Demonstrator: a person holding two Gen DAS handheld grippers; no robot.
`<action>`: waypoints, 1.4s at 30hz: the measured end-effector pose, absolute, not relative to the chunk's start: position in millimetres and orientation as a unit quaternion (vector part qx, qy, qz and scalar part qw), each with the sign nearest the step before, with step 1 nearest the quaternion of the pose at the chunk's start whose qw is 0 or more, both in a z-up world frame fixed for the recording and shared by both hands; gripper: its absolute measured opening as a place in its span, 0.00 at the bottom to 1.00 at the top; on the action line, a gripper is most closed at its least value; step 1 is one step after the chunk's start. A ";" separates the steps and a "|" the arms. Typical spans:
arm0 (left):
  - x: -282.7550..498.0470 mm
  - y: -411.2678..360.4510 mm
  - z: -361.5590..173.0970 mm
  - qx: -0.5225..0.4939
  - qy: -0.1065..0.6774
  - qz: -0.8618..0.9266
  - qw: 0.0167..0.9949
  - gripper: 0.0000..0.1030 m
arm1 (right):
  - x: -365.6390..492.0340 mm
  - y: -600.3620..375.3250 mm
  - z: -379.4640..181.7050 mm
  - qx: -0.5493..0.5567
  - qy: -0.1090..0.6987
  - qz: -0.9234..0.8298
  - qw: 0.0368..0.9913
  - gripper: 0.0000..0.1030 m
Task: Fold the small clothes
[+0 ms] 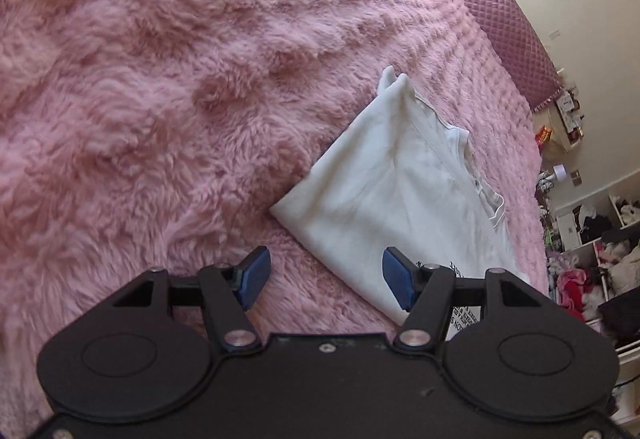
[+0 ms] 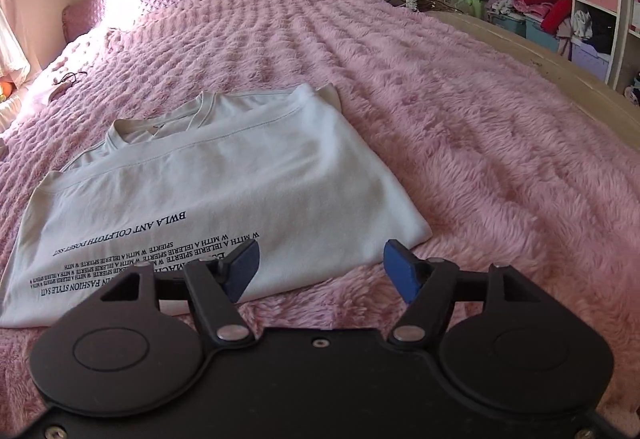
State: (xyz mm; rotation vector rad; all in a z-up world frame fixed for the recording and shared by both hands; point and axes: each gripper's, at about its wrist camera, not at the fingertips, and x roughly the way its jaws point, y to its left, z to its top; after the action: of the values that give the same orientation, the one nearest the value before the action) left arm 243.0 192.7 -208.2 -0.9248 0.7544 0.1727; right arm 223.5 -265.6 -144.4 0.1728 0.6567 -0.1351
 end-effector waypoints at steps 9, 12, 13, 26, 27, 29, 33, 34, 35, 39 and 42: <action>267.5 187.8 -219.2 -0.456 0.351 0.105 0.811 0.66 | 218.0 -254.2 -136.7 0.090 0.315 -0.101 0.940 0.95; 272.8 193.6 -225.0 -0.486 0.337 0.110 0.799 0.67 | 220.9 -255.0 -141.9 0.096 0.321 -0.118 0.935 0.95; 273.6 196.7 -226.6 -0.497 0.332 0.111 0.794 0.67 | 221.4 -255.3 -143.7 0.099 0.325 -0.122 0.933 0.95; 287.3 188.8 -218.4 -0.518 0.291 0.090 0.799 0.62 | 226.5 -252.5 -149.3 0.111 0.344 -0.115 0.925 0.95; 289.2 188.3 -219.3 -0.515 0.293 0.094 0.800 0.60 | 226.6 -252.4 -149.7 0.111 0.345 -0.114 0.925 0.95; 290.4 190.1 -223.5 -0.518 0.290 0.100 0.799 0.43 | 225.5 -253.4 -149.9 0.115 0.343 -0.114 0.925 0.95; 285.1 196.5 -234.2 -0.530 0.298 0.116 0.786 0.12 | 228.1 -257.3 -150.5 0.127 0.352 -0.111 0.921 0.95; 283.3 197.4 -234.8 -0.532 0.296 0.114 0.785 0.11 | 228.3 -257.5 -150.6 0.129 0.352 -0.111 0.920 0.95; 282.6 197.6 -234.3 -0.531 0.295 0.112 0.787 0.11 | 228.2 -257.2 -150.4 0.129 0.351 -0.112 0.921 0.95; 279.4 194.5 -226.5 -0.521 0.290 0.112 0.795 0.09 | 227.2 -255.7 -149.0 0.123 0.349 -0.110 0.923 0.95; 281.0 191.3 -217.8 -0.520 0.284 0.108 0.798 0.09 | 226.3 -256.0 -147.6 0.124 0.347 -0.109 0.923 0.95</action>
State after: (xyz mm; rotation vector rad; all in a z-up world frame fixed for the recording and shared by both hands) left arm 281.0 191.3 -217.8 -1.1158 0.6089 0.2324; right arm 226.3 -256.0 -147.6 0.2541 0.7121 -0.2241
